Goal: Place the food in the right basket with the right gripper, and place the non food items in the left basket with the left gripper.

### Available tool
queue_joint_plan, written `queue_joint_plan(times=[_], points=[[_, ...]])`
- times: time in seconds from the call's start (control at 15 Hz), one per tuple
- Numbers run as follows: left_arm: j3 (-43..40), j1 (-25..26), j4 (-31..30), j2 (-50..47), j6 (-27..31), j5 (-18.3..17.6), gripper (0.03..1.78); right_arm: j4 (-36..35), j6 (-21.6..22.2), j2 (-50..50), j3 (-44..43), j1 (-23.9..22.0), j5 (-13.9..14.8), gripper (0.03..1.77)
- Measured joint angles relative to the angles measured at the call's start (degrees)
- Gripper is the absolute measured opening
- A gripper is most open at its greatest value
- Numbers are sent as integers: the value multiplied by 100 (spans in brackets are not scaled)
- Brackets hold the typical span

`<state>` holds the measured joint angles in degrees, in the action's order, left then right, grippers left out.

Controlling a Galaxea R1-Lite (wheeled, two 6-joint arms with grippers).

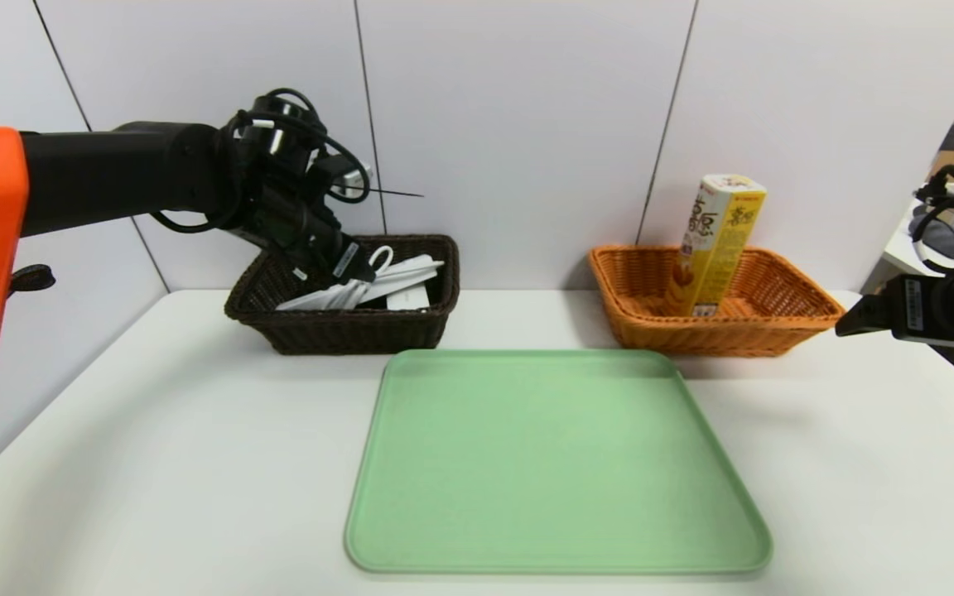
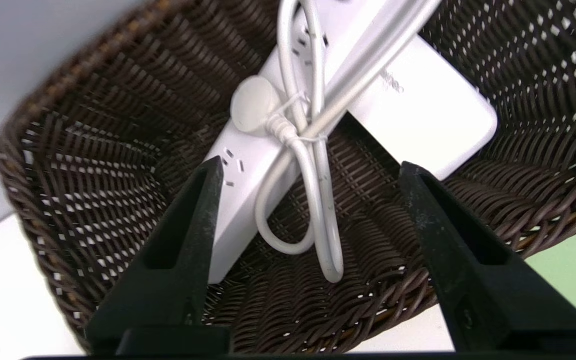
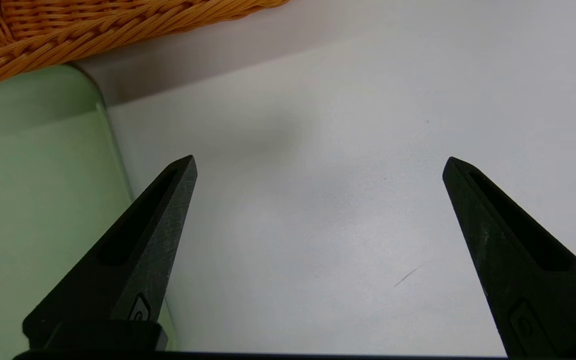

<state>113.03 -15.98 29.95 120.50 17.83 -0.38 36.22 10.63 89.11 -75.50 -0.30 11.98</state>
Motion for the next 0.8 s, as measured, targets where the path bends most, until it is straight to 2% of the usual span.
queue_joint_plan(times=[0.13, 0.27, 0.4, 0.53, 0.67, 0.8], points=[[69, -2, -134, -140, 0, 161, 137, 0, -7, -48, 0, 17, 24, 170], [83, -5, -176, -378, -59, 652, 144, -6, -24, -96, 0, 40, 59, 170], [80, -55, -182, -675, -444, 911, 150, -11, -24, -161, 6, 151, 80, 170], [72, -273, -88, -1000, -1145, 1195, 155, -12, -20, -215, 11, 284, 111, 170], [34, -606, 61, -1331, -2020, 1664, 158, -48, -20, -304, 30, 446, 102, 170], [-30, -1003, 425, -1642, -2982, 2180, 161, -375, -35, -417, 107, 631, 94, 170]])
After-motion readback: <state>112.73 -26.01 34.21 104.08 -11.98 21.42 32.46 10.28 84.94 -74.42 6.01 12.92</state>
